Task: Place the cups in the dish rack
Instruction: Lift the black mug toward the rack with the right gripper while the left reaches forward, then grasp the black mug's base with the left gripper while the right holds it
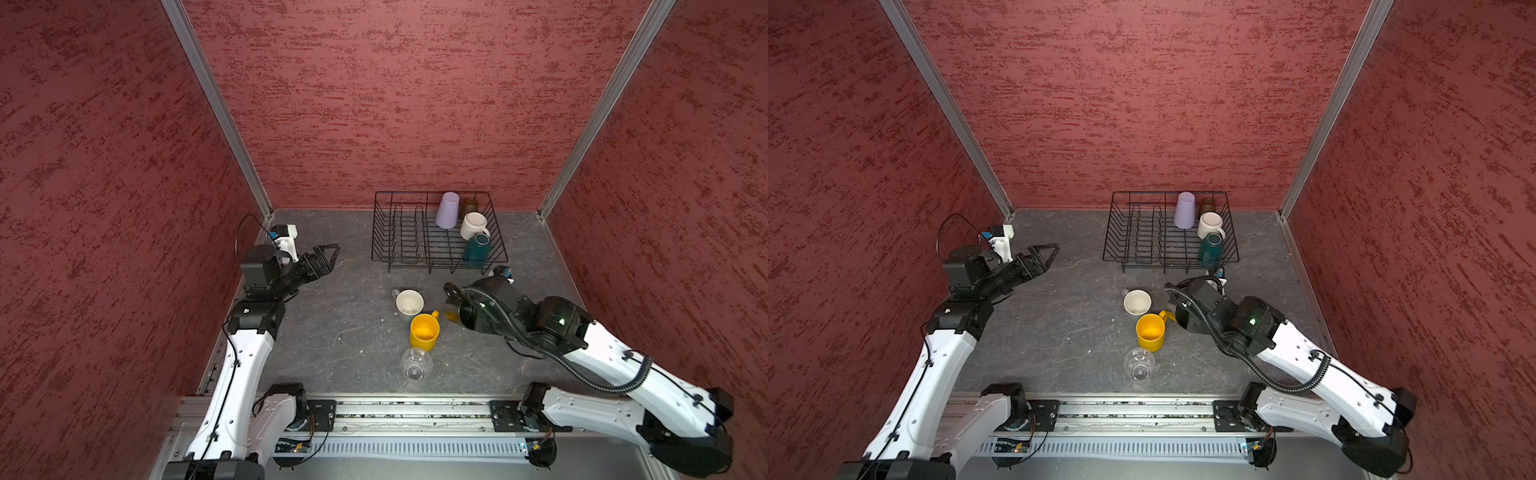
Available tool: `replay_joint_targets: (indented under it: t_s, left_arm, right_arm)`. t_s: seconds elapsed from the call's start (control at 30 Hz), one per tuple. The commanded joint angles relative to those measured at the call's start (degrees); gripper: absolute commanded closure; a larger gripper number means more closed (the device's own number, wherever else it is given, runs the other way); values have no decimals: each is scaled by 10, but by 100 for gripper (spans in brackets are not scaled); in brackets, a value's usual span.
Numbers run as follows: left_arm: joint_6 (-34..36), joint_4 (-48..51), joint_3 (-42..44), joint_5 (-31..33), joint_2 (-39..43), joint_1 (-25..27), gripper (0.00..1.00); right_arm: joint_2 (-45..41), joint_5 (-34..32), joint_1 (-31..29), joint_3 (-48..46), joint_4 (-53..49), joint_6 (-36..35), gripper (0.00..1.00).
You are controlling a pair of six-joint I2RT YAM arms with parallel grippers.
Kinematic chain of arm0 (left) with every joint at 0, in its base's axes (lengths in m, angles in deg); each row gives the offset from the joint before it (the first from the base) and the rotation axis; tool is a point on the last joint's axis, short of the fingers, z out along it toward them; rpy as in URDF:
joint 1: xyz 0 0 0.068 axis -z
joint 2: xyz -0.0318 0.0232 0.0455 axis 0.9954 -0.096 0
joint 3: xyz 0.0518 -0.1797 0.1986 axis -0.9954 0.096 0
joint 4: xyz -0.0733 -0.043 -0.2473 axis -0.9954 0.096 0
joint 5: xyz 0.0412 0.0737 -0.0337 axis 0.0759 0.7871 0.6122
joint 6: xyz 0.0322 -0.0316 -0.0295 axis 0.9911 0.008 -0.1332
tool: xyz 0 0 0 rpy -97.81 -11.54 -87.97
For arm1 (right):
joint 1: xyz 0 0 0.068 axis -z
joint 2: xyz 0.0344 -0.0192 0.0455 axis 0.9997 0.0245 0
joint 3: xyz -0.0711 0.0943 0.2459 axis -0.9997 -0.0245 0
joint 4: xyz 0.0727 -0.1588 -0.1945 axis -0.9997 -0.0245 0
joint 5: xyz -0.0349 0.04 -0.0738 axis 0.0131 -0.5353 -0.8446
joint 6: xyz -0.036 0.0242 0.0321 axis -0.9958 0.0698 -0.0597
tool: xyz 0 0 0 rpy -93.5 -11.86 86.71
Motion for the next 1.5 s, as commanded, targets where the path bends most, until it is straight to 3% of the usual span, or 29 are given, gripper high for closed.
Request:
replay_joint_targets:
  t_s: [0.0, 0.17, 0.33, 0.5, 0.67, 1.0, 1.2, 1.47]
  left_arm:
    - [-6, -66, 11, -75, 0, 4, 0]
    - [-46, -195, 27, -209, -30, 17, 0]
    - [-74, -312, 31, -284, -73, 42, 0]
    - [-20, -496, 87, -299, -57, 88, 0]
    - [58, -598, 132, -264, -62, 121, 0]
    - [54, -781, 130, -319, -157, 128, 0]
    - [-27, -907, 95, -371, -235, 142, 0]
    - [-42, -938, 80, -371, -268, 155, 0]
  right_arm:
    - [-3, 32, 30, 23, 189, -59, 100]
    - [16, 148, 99, 9, 321, -100, 100]
    - [44, 282, 161, 0, 442, -106, 100]
    - [72, 395, 208, 4, 512, -110, 100]
    - [95, 507, 245, 13, 562, -112, 100]
    - [128, 648, 255, 28, 609, -119, 100]
    - [141, 676, 253, 22, 624, -120, 100]
    - [149, 702, 242, 12, 653, -109, 100]
